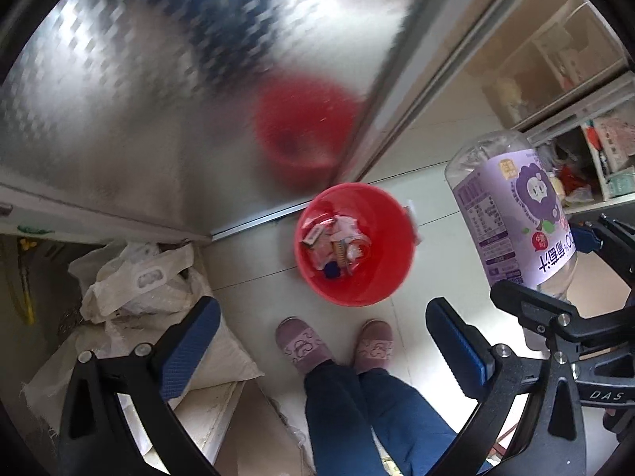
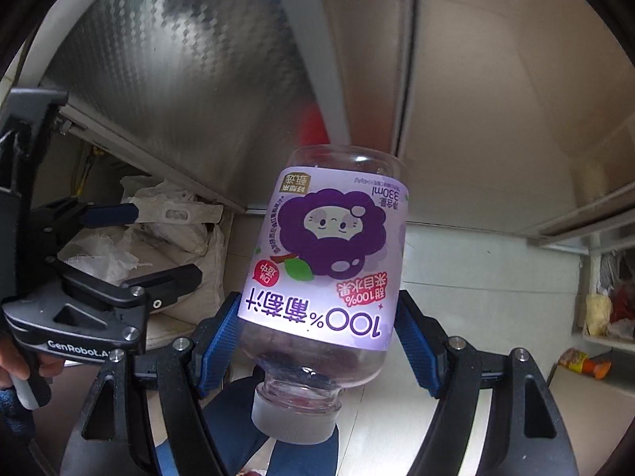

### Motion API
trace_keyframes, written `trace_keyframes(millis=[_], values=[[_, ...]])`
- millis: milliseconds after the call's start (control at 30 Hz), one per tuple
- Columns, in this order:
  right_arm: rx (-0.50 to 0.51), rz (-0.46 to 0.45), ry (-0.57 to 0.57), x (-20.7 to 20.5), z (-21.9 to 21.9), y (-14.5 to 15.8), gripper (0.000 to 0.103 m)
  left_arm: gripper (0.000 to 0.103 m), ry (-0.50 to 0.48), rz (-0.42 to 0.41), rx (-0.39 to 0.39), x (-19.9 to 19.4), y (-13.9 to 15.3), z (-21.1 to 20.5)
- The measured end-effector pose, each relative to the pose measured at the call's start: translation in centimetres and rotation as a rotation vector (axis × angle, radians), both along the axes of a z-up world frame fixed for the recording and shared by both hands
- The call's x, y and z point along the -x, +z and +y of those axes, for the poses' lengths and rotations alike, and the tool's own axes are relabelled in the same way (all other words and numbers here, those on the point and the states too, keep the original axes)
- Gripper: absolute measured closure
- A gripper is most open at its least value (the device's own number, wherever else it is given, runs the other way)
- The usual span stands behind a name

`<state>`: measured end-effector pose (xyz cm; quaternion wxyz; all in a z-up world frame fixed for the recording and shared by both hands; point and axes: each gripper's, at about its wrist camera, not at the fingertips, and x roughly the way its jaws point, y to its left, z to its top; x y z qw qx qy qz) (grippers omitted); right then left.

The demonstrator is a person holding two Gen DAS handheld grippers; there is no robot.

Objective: Collect trash
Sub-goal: 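Open the right tool over the red bin to drop the juice bottle, then raise both tools back up to the counter toward the glove bag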

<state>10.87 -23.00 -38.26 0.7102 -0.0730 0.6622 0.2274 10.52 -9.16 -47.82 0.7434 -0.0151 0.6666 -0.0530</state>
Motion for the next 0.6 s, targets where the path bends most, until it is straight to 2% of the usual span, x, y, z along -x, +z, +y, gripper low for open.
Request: trace_keyframes(millis=[267,333,400,600], values=[[0.006,0.032,0.025,0.1,1.5,-1.9,0.030,0.000,0.030,0.028,-0.019,0.8,-1.2,1.8],[-0.013,0.050,0.024,0.1,1.5,-1.8,0.022,0.000,0.042,0.030,-0.021,1.0,-1.0,2.1],[-0.019,0.032,0.031,0.1,1.6,-1.3,0.009,0.000,0.050,0.023,-0.010,1.3,-0.5,2.3],[-0.021,-0.023,0.052,0.3,1.6,1.5,0.005,0.000,0.060,-0.013,-0.011,1.9,2.1,2.3]])
